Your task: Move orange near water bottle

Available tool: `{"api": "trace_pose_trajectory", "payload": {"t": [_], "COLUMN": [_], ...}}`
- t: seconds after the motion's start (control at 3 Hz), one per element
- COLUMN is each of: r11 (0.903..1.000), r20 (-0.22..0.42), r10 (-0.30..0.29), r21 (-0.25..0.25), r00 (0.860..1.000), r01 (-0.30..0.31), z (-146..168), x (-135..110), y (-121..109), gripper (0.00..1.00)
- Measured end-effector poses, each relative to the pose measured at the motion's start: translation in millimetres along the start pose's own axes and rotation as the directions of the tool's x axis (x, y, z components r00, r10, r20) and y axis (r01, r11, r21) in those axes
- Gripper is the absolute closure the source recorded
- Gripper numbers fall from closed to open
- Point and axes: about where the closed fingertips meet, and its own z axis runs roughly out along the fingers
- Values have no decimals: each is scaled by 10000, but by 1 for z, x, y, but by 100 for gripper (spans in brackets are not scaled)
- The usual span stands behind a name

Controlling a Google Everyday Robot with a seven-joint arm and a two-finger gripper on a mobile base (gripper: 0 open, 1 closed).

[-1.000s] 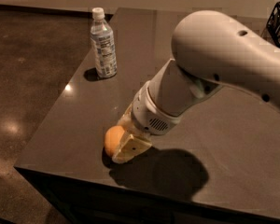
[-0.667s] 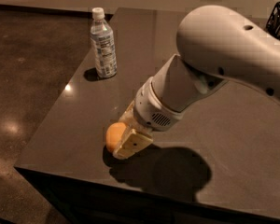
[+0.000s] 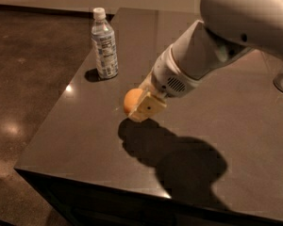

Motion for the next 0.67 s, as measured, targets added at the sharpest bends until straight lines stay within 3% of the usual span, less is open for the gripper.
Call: {"api": "trace_pose_trajectory", "payload": {"t": [0.33,0.67], "r11": [9887,9668], "r20": [-31,-142], "r10": [780,1548], "r21": [1289,2079], "r00": [9969,9878], "r01": [-770,-1485], "z": [-21,-29], "x": [3,14], "y": [-55,-100], "gripper": [100,100]}}
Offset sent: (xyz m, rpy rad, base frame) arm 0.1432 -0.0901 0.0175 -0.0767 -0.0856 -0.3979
